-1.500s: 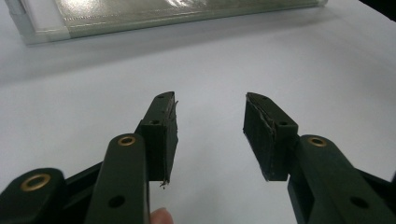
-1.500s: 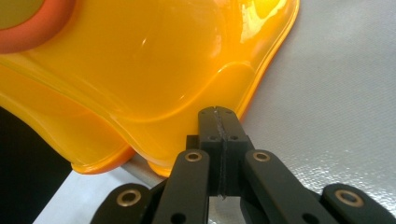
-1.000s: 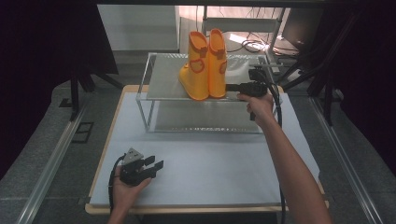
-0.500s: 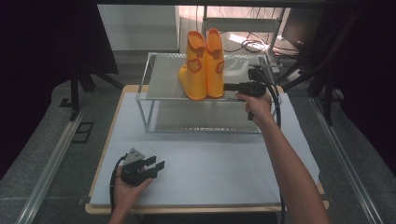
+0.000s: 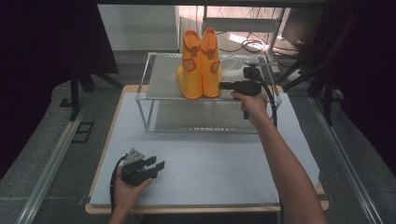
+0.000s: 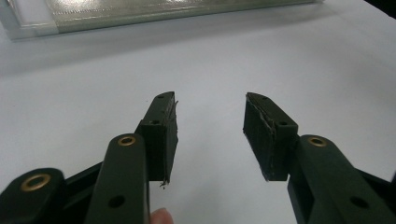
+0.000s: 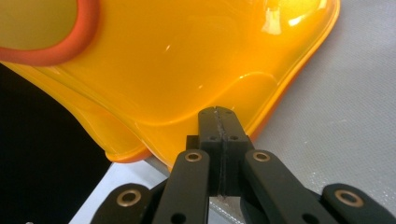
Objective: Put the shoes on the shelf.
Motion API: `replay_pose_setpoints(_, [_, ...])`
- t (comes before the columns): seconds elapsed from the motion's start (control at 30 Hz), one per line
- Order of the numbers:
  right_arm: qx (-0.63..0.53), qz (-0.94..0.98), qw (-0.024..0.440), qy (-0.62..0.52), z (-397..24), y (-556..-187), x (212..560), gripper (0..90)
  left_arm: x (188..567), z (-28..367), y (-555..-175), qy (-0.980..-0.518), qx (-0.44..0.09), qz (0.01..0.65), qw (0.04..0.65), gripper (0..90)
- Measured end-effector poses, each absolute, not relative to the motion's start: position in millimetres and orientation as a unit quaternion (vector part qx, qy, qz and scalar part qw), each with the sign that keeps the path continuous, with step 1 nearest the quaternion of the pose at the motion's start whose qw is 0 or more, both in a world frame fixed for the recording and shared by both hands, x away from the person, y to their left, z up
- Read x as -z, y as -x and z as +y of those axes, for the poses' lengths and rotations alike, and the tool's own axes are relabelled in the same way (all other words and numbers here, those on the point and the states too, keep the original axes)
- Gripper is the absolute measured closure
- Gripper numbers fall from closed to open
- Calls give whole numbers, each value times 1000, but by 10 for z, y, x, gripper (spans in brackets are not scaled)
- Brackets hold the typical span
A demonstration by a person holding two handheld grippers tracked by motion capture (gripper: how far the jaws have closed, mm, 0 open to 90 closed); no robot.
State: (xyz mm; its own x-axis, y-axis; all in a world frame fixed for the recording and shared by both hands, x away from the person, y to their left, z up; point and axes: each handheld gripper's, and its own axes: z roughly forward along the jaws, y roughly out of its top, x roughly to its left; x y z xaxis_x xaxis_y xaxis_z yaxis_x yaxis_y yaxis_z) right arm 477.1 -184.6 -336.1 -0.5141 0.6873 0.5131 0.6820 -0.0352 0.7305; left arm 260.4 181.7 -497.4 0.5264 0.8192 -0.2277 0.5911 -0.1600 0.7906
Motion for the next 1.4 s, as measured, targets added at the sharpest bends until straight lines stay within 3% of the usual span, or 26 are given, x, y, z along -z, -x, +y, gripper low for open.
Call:
replay_pose_setpoints(0.3, [-529,692,4,-491,-1831,-4778,3339,900,4982,1810,-2606,-752,-126,469,446,543])
replay_pose_setpoints(0.7, [-452,734,55,-504,-1817,-4762,3446,900,4969,1838,-2596,-748,-128,471,449,544])
replay_pose_setpoints(1.13, [-474,723,21,-501,-1655,-4764,3498,900,4964,1847,-2595,-749,-129,470,449,543])
replay_pose_setpoints(1.4, [-502,715,32,-486,-1918,-4595,3459,900,4953,1866,-2580,-747,-131,471,451,543])
